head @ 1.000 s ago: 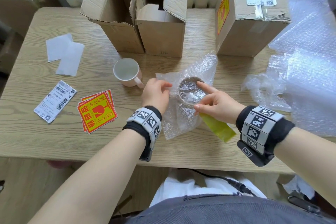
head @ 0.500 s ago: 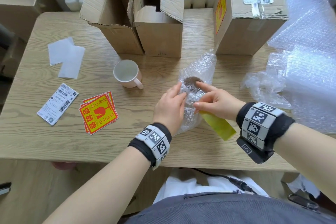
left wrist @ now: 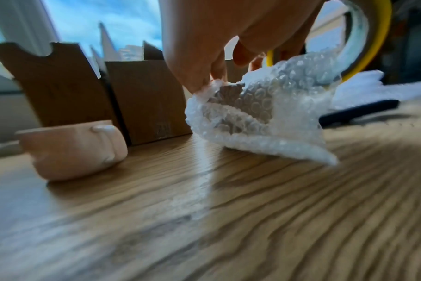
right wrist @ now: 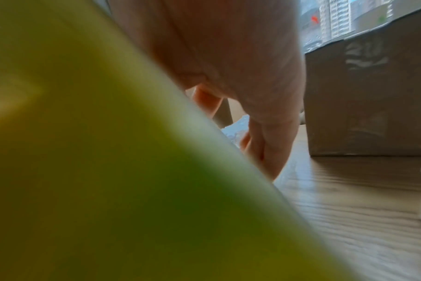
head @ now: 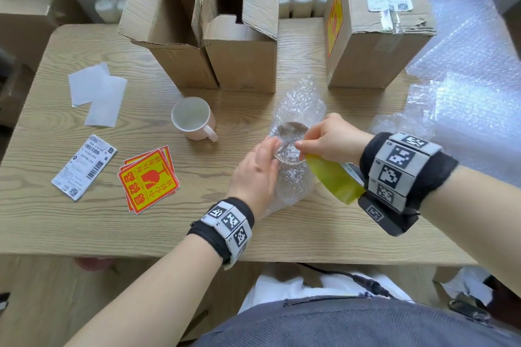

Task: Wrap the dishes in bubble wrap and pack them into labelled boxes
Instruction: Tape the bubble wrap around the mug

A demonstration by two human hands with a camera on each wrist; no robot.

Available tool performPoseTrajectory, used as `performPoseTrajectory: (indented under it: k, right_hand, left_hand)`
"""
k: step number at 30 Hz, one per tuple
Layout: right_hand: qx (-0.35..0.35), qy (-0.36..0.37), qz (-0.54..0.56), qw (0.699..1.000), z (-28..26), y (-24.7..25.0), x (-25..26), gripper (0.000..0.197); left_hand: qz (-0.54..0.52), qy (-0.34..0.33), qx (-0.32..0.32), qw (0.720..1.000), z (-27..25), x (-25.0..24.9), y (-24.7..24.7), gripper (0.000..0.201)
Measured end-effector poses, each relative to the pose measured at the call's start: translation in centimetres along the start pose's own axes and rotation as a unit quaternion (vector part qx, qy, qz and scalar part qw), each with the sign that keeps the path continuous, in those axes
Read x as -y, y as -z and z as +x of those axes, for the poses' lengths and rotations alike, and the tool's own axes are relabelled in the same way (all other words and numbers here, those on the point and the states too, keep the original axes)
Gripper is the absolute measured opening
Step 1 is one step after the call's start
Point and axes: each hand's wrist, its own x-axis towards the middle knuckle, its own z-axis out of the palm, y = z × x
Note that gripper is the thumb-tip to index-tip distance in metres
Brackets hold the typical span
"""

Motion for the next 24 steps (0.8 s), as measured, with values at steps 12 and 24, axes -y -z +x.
performPoseTrajectory:
  k: [12,24]
  right_hand:
    - [-0.026,-0.01,-0.054,0.998,-0.3,-1.1,1.1,0.028]
    - [-0.103,0.007,-0.101,0.99,-3.9,-2.7,0.4,0.063]
  left_hand:
    - [-0.201,0.176,-0.014,0.964,3.0,-1.0,1.6,0.013]
    - [-0.131,0.145,-0.005,0.981,3.3,-0.9,1.9,0.016]
